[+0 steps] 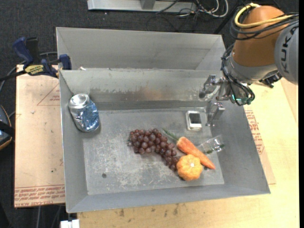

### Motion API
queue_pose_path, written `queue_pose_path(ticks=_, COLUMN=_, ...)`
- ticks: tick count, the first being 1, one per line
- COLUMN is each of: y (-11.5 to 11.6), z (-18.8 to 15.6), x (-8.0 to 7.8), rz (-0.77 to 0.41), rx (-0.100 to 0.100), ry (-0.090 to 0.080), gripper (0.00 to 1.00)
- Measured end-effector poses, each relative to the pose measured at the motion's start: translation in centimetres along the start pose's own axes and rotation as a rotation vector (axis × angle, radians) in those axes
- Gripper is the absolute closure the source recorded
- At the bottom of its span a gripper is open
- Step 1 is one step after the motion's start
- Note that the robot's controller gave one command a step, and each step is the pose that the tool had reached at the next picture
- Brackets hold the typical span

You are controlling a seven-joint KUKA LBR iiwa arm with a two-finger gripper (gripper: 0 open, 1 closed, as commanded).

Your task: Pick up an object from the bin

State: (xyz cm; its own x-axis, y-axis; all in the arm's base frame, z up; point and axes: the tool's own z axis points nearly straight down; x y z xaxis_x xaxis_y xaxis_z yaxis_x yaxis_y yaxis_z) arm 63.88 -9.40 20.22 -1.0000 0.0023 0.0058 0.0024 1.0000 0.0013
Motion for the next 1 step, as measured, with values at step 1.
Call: queue_pose_path(ticks=1, y=0.04, z=-0.50, x=-0.16, rz=-0.002, rx=0.001, ry=-0.008, gripper=0.00)
